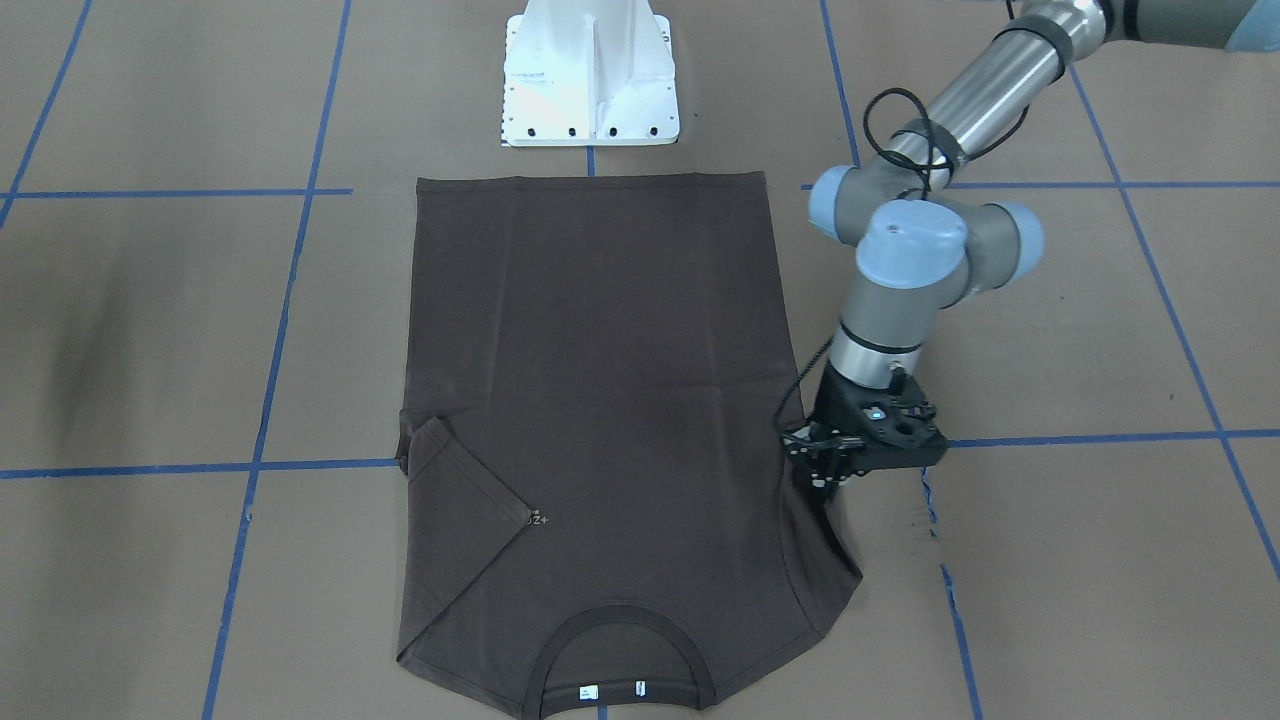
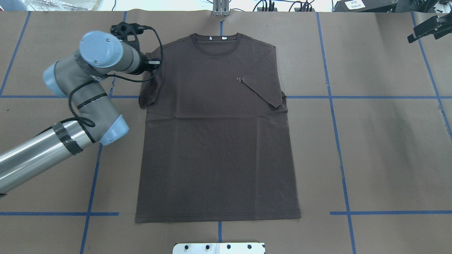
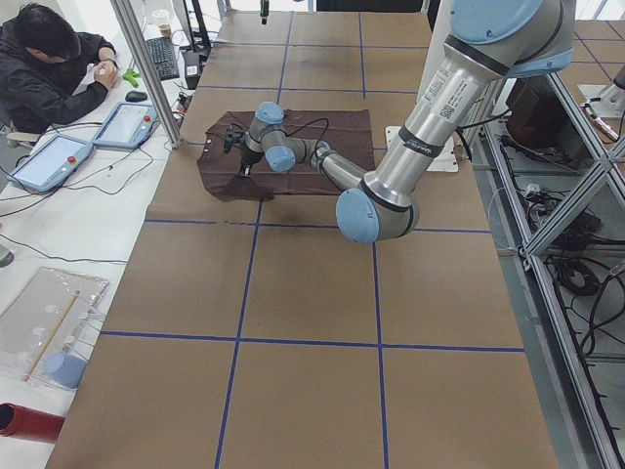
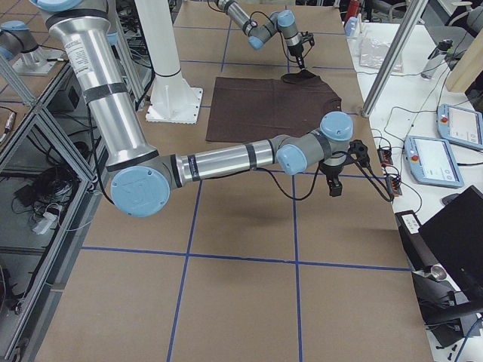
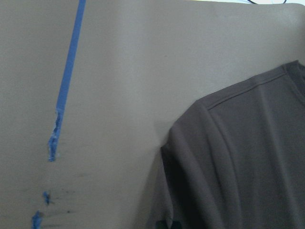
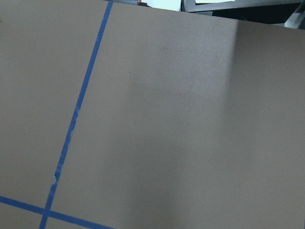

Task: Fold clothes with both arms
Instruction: 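Grasp the sleeve with the left gripper and fold it inward onto the shirt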

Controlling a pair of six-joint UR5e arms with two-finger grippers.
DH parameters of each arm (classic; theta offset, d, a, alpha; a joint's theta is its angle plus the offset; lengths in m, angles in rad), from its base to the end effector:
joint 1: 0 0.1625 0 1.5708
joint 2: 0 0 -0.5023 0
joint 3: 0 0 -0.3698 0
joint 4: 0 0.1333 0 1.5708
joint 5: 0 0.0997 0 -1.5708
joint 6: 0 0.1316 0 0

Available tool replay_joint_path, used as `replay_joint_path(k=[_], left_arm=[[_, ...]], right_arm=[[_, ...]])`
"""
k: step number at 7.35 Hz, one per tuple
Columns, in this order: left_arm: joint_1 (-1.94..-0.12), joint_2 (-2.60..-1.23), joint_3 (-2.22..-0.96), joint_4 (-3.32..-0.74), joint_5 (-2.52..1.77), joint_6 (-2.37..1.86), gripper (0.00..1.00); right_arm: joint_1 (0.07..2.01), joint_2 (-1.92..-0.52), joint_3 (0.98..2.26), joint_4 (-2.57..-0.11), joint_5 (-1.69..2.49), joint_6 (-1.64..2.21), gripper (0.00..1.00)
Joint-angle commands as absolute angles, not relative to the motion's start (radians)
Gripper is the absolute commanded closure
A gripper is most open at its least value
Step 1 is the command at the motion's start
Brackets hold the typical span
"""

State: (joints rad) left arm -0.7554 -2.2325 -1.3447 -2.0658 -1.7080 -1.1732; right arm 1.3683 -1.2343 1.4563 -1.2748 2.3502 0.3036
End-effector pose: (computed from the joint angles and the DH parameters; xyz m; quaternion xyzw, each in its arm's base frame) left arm 0.5092 -0.6379 0.4007 0.1926 0.4087 -0.1284 0.8828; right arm -0.0927 -0.6543 0.5872 0.1374 -0.4149 -0.0520 0.8979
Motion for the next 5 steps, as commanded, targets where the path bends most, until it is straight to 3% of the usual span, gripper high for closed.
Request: replay_joint_path(k=[1,3,4,5], left_arm=[[-0.715,-2.345,-1.248,-2.020,-1.678,-1.256,1.00],[-0.709,-2.364,-1.206,-2.028,-1.664,-1.261,1.00],[-0.707,-2.358,-1.209,-2.026,-1.660,-1.234,0.29],[-0.709,-2.355,-1.219,-2.022,-1.667,-1.112,0.00]], right_arm=[[1.367,-1.235,1.456,-1.275,2.350,0.304,0.00],[1.367,-1.235,1.457,-1.275,2.350,0.310,0.00],[1.367,-1.235,1.457,-1.275,2.350,0.311,0.00],[1.367,-1.233,1.459,-1.275,2.350,0.316,0.00]])
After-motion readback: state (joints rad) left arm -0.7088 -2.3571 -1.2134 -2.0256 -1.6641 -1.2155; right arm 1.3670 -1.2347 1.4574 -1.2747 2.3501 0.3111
